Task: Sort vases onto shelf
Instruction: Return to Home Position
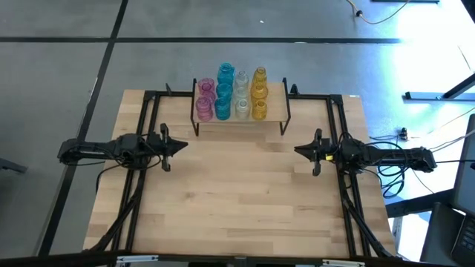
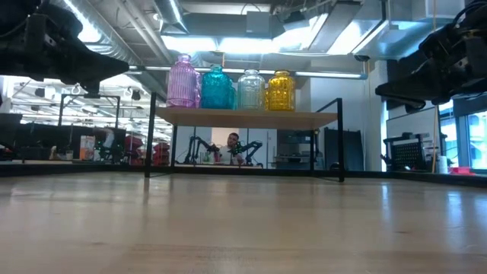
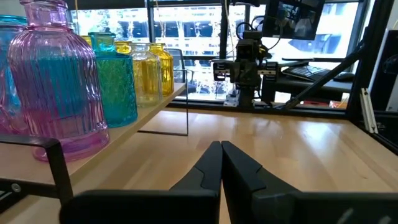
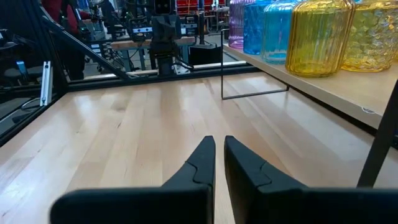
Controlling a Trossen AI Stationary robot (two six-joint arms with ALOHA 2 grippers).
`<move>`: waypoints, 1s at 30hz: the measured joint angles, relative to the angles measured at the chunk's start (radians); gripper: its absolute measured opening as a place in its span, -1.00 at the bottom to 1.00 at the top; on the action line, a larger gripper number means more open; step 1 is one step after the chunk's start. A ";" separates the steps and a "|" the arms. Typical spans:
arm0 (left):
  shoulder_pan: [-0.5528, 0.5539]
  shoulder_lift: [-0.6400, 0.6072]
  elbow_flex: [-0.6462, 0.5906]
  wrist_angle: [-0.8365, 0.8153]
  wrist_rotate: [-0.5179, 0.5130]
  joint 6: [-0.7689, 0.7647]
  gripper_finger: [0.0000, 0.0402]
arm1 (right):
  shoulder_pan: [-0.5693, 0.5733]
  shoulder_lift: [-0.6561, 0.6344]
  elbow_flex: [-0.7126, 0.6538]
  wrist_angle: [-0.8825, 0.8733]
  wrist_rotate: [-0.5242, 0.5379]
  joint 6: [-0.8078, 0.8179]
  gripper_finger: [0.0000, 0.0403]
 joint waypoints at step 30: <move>0.000 0.000 0.000 0.000 0.000 0.000 -1.00 | 0.000 0.001 -0.001 -0.013 -0.165 -0.223 -0.89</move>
